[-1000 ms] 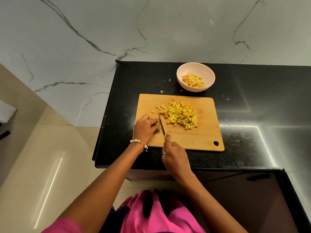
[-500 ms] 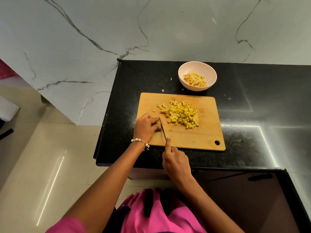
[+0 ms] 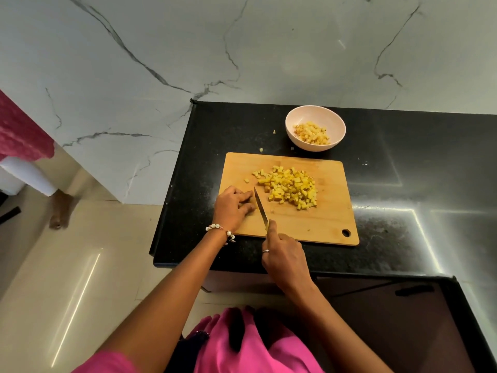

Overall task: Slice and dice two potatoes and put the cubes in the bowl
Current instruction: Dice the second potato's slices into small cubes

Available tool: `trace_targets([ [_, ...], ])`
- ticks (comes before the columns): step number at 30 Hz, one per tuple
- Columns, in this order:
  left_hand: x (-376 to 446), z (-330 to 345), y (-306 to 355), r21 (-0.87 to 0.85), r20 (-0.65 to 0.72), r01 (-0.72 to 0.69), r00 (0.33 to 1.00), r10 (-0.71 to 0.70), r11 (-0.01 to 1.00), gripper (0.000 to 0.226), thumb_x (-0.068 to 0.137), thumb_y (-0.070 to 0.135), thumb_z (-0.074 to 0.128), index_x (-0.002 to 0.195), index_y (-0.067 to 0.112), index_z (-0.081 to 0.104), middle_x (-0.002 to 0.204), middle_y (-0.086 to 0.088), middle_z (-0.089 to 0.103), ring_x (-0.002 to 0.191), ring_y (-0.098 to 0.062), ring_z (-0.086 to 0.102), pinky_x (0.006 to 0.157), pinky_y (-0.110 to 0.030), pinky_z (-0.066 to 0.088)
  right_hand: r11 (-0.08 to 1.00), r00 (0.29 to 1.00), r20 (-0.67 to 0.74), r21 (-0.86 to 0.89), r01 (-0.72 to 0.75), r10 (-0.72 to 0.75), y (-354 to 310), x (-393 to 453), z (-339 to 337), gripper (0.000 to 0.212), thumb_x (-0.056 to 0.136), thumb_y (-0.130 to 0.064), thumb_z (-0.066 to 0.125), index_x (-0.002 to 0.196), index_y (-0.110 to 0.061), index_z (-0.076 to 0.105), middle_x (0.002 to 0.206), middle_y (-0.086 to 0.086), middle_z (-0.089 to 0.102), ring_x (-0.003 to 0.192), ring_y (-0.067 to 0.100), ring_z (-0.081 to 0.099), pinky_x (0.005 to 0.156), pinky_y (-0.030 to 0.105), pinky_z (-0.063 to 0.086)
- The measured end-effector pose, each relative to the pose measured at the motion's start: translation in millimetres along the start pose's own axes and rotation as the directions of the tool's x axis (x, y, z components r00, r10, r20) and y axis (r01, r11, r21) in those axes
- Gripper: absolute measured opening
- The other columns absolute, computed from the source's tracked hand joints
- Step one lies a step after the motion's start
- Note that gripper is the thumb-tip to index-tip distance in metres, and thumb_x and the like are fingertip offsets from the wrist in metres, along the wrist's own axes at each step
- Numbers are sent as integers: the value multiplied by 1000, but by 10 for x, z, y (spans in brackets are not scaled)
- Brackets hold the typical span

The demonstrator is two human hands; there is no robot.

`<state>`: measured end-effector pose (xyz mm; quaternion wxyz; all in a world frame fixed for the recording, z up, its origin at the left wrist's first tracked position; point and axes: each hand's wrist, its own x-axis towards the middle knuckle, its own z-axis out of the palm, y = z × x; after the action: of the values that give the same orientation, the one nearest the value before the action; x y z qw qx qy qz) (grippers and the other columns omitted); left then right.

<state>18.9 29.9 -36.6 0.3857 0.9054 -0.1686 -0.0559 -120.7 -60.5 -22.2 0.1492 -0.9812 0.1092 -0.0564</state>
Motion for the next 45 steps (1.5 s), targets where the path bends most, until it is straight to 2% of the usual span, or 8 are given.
trace_targets([
  [10, -9, 31, -27, -6, -50, -1, 999, 1, 1000, 35, 79, 19, 74, 113, 11, 68, 92, -6, 60, 77, -14, 54, 76, -27, 48, 995, 994, 103, -92, 34, -24, -171, 204, 11, 57, 95, -6, 32, 148, 4, 11, 99, 21, 62, 81, 35, 60, 59, 35, 29],
  [17, -31, 92, -66, -1, -104, -18, 994, 18, 1000, 33, 78, 20, 74, 108, 9, 70, 88, -11, 61, 78, -20, 58, 74, -29, 47, 980, 990, 142, -197, 38, -10, -139, 50, 198, 72, 43, -2, 82, 111, 11, 63, 46, 9, 50, 27, 23, 42, 30, 22, 19],
  [22, -33, 90, -69, -18, -101, -16, 995, 14, 1000, 33, 77, 19, 75, 109, 11, 70, 88, -7, 60, 75, -13, 52, 70, -17, 39, 987, 989, 142, -159, -16, 38, -58, -55, 52, 63, 87, -11, 55, 143, 6, 30, 87, 19, 64, 67, 38, 62, 51, 33, 31],
  [26, -21, 71, -85, -31, -104, -5, 995, 1, 1000, 33, 76, 19, 76, 108, 10, 70, 89, -6, 62, 75, -10, 51, 68, -13, 36, 997, 996, 87, -77, -26, 33, -66, 26, 2, 52, 71, -11, 65, 118, 10, 58, 52, 13, 56, 34, 31, 49, 38, 26, 18],
  [33, -43, 50, -81, -51, -130, -15, 991, 8, 999, 29, 75, 15, 76, 103, 9, 72, 85, -4, 62, 68, -6, 48, 62, -1, 34, 997, 997, 79, -74, 27, -21, -96, 139, 12, 51, 71, -9, 70, 117, 10, 59, 49, 12, 55, 33, 29, 47, 40, 25, 15],
  [39, -45, 34, -85, -47, -125, -26, 992, 20, 999, 28, 76, 14, 75, 103, 8, 72, 84, -6, 63, 70, -7, 49, 62, -7, 34, 998, 998, 30, -22, 52, -51, -91, 145, 88, 55, 95, -11, 41, 145, 5, 23, 88, 23, 64, 72, 39, 60, 55, 35, 28],
  [42, -30, 43, -90, -43, -126, -30, 992, 24, 999, 27, 76, 14, 76, 102, 8, 72, 82, -8, 62, 70, -11, 51, 63, -13, 35, 995, 998, 8, -87, 59, -58, -142, 175, 86, 56, 88, -3, 46, 141, 10, 31, 76, 23, 63, 59, 38, 57, 50, 34, 26],
  [45, -19, 51, -93, -43, -122, -21, 992, 16, 999, 27, 75, 15, 76, 101, 7, 73, 81, -10, 63, 72, -18, 58, 66, -21, 42, 993, 995, 87, -100, 64, -55, -204, 285, 126, 60, 88, -1, 37, 145, 9, 18, 85, 22, 63, 67, 35, 59, 54, 35, 27],
])
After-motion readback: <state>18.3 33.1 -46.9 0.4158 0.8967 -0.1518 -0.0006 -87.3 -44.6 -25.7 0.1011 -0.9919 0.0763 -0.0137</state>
